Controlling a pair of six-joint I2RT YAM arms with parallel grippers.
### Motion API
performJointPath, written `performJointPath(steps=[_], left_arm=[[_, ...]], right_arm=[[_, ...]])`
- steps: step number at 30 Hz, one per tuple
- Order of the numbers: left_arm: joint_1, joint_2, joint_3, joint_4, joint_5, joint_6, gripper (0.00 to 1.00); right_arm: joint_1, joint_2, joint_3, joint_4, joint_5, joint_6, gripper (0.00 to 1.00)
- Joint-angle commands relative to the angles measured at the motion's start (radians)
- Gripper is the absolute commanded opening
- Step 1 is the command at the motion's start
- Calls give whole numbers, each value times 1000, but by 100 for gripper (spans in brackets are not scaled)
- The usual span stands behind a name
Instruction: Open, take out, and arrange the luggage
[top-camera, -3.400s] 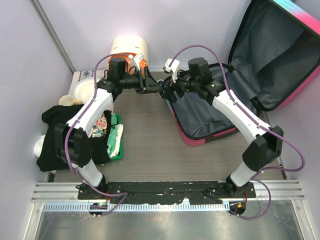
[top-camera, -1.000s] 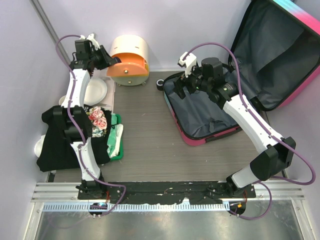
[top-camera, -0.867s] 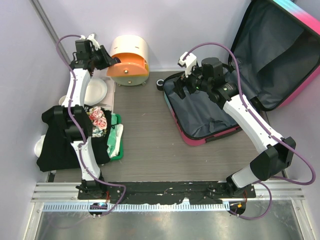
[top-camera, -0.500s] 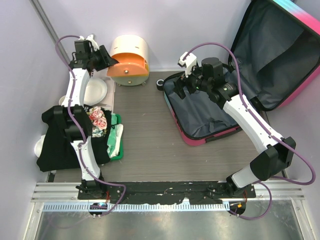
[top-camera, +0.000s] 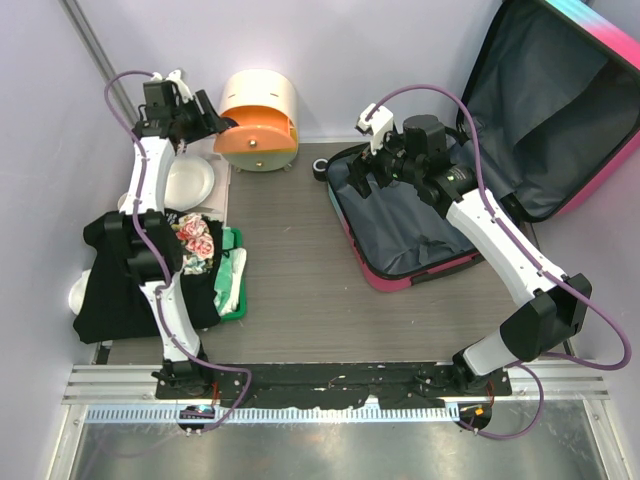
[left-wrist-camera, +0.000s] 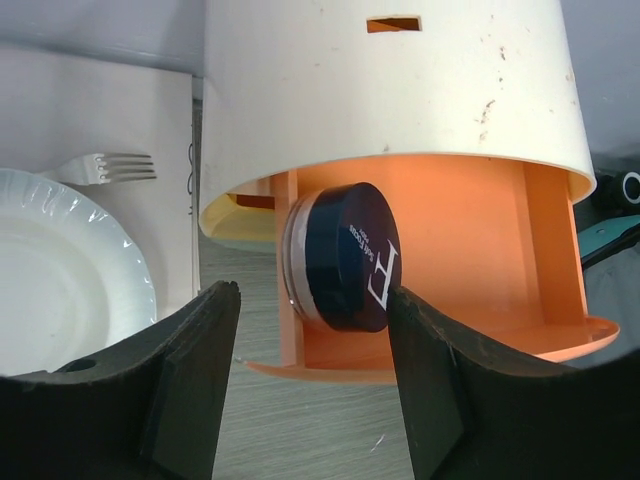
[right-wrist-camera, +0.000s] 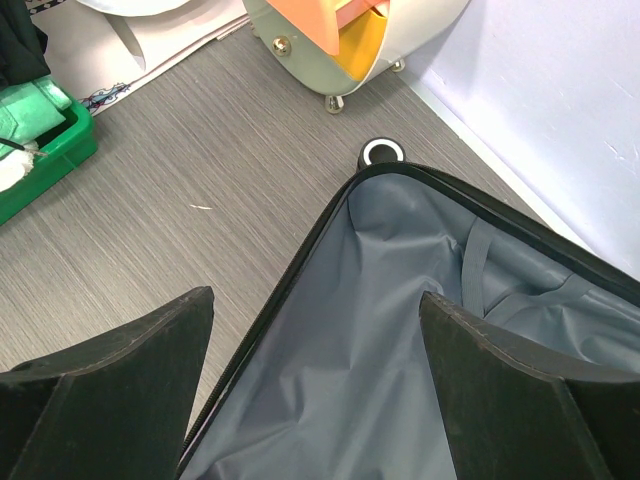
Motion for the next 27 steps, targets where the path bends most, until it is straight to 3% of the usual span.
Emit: performJointPath(steps=[1,6,10,13,14,17,27], left_arm=[[38,-85,-29,98,50,-5,63],[58,-104,-48,183,98,-9,63],[64,-99,-34,191,23,22,58],[64,-87,-25,177,-3,69,46],[64,-81,-19,169,-25,80,38],[60,-58,7,137,-52,117,29],[29,-32,15,129,-76,174,18]], right_arm=[[-4,-19,25,21,-6,-7,90],[-5,-19,19,19,-6,-13,90],[-4,-19,19,16,-5,-15,90],[-4,-18,17,15,-3,-18,90],[-4,-18,16,16,-3,-16,90],[-4,-16,14,16,-2,-20,90],[-4,-13,9,10,-2,-23,90]])
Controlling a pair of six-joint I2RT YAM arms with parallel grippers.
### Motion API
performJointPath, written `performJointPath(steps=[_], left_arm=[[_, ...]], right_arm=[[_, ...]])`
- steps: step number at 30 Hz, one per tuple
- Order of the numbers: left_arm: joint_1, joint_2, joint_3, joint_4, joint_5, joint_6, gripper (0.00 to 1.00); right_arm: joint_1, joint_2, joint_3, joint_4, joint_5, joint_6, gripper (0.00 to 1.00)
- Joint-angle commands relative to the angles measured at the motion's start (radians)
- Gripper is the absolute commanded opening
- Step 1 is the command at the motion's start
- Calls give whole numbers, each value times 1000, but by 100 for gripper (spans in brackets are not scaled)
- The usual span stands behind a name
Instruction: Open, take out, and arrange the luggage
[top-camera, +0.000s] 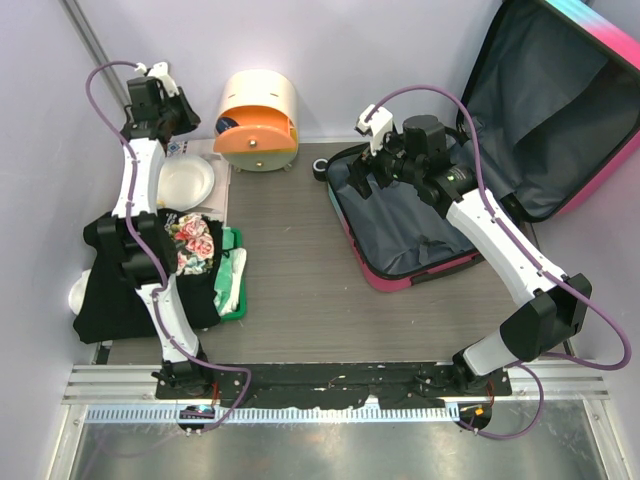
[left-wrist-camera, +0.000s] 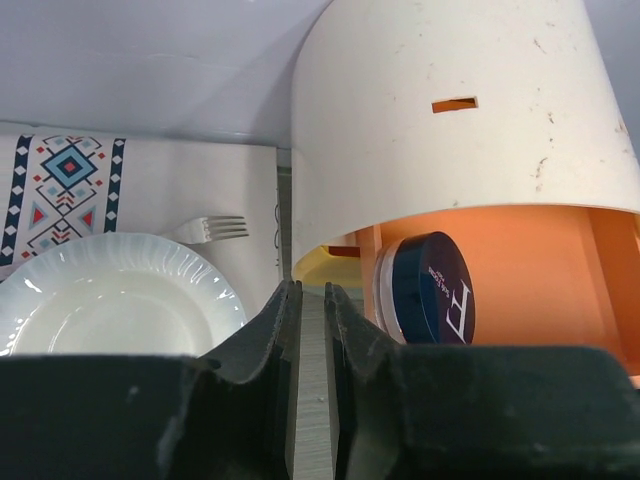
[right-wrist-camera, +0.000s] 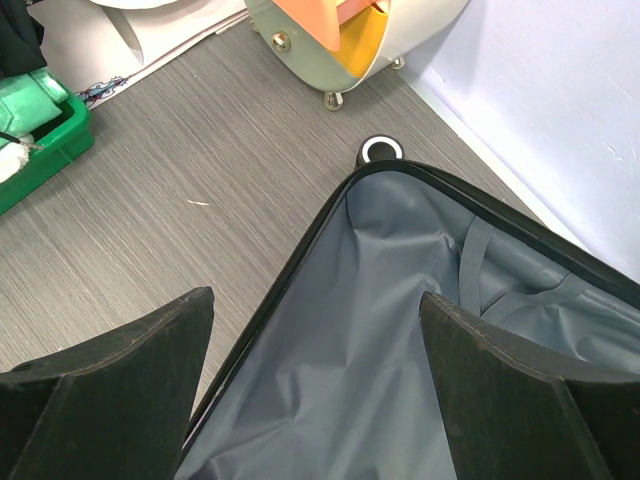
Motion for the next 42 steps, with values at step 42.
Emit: performJointPath(steps=[42], left_arm=[[-102,-407,-416,96,247,-78,20]], right_arm=[[-3,-9,3,12,17,-1,90]])
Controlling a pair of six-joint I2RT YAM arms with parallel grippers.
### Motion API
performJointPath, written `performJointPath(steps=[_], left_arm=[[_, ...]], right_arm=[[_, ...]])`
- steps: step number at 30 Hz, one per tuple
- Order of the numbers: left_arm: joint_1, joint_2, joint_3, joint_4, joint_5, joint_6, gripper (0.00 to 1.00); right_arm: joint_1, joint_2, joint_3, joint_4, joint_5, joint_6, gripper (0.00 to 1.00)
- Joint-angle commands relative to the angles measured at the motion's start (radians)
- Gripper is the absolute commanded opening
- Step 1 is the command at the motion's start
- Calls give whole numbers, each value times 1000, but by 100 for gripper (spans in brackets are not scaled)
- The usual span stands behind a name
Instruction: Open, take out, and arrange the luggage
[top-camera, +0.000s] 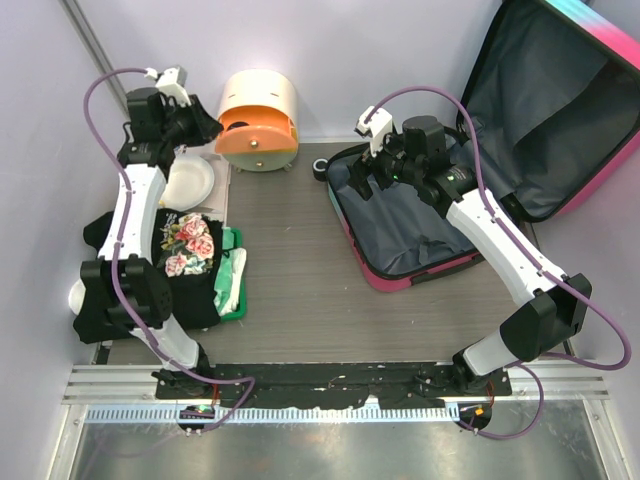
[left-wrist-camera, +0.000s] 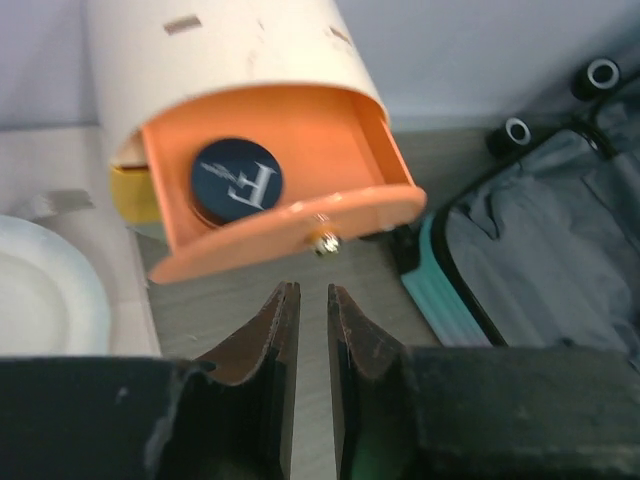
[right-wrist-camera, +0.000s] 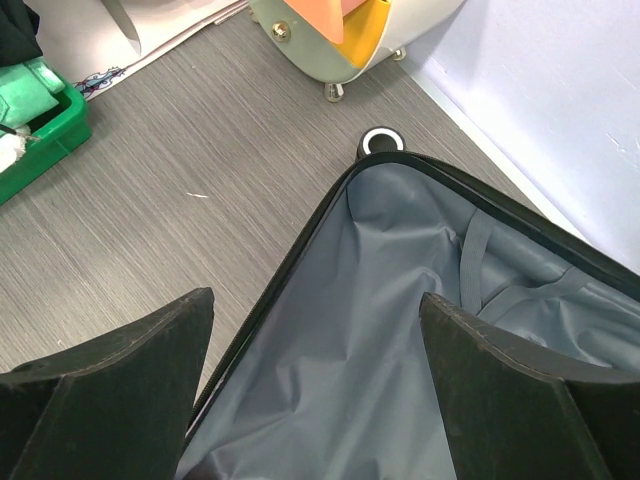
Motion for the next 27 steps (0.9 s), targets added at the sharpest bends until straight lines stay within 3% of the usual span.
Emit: performJointPath(steps=[1,12,27], left_arm=[[-50,-63,-100,25,69,-42,18],[-116,20,-100,76,-48,-114,16],[-122,305,176,191,-96,-156,17]], right_arm=[[-4,-7,5,30,11,9,89],[-4,-6,5,29,17,13,90],[-13,-21,-18,30,50,-4,90]])
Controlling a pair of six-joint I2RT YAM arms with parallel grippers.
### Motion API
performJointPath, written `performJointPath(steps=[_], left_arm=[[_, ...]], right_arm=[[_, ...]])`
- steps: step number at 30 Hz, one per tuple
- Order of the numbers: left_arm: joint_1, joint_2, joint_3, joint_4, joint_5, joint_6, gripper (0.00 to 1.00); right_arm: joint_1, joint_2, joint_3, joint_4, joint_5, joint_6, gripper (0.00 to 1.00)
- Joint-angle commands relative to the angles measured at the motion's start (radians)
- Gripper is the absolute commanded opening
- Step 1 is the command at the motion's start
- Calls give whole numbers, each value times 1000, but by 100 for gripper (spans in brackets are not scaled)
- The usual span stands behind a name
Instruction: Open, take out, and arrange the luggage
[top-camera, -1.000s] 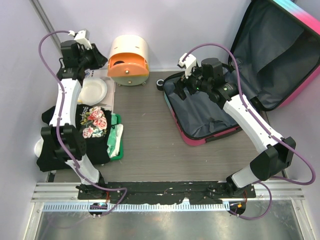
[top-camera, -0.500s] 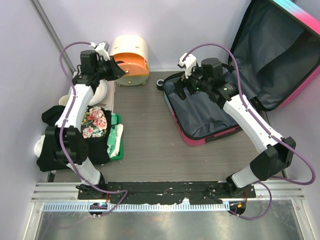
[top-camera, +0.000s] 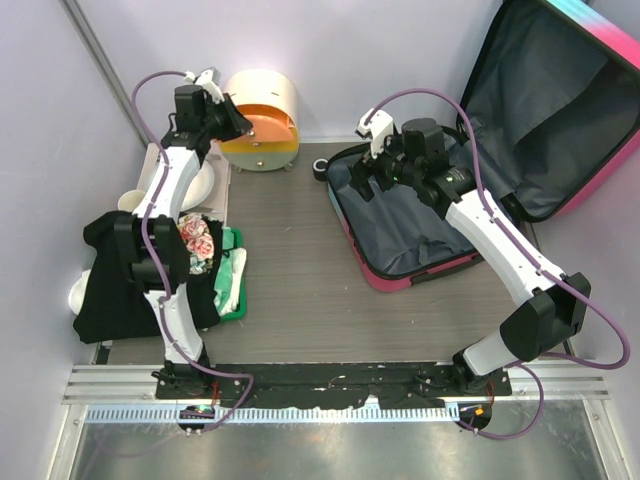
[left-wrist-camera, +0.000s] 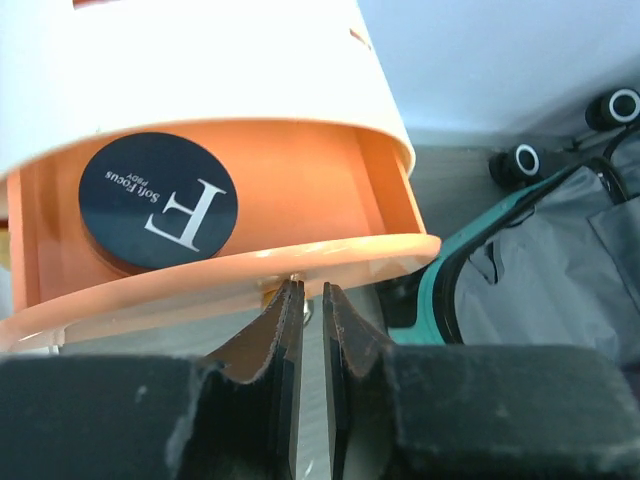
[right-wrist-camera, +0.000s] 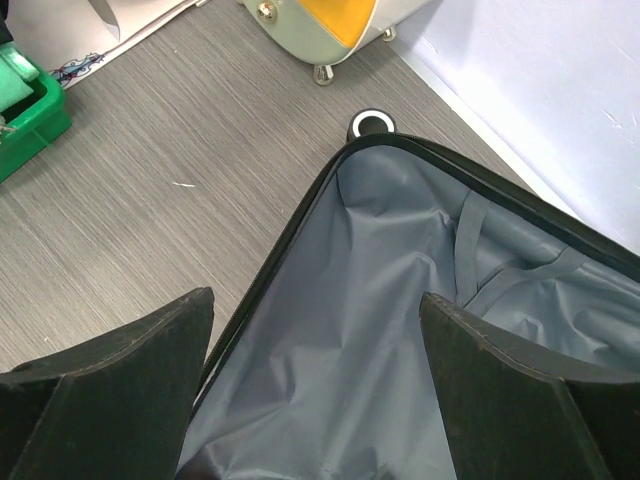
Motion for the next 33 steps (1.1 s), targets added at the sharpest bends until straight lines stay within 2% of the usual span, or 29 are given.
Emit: performJointPath(steps=[1,12,17,21,22,25,26,28,29,31,33], left_arm=[[-2,50,85,118,-29,-1,17],[-5,165,163,166,-30,-7,22],[-8,168,166,186,-30,-4,27],[-9,111,128,177,-30,53,34],[-9,64,99,166,-29,68,37],[-9,-28,39,132,-39,140,54],[-9,-92,31,115,-42,162,66],[-8,-142,28,33,-42,223,78],[-8,-177,40,-12,-41,242,99],[-9,-196,101,-180,-13,292,100],[-11,-214,144,-282,1,309,100]], right_arm=[[-7,-21,0,30,19,-8,90],[-18,-23,-12,30,19,-1,89],[-20,-24,-13,29,19,5,90],[-29,-23,-15,35,28,34,90],[-35,-23,-13,38,30,44,90],[-73,-24,2,43,34,103,92],[-93,-24,8,43,22,129,93],[-162,-26,25,44,-1,218,96],[-187,-28,30,46,-27,252,97],[-268,-31,30,50,-49,316,98],[-317,-41,20,52,-61,369,98]])
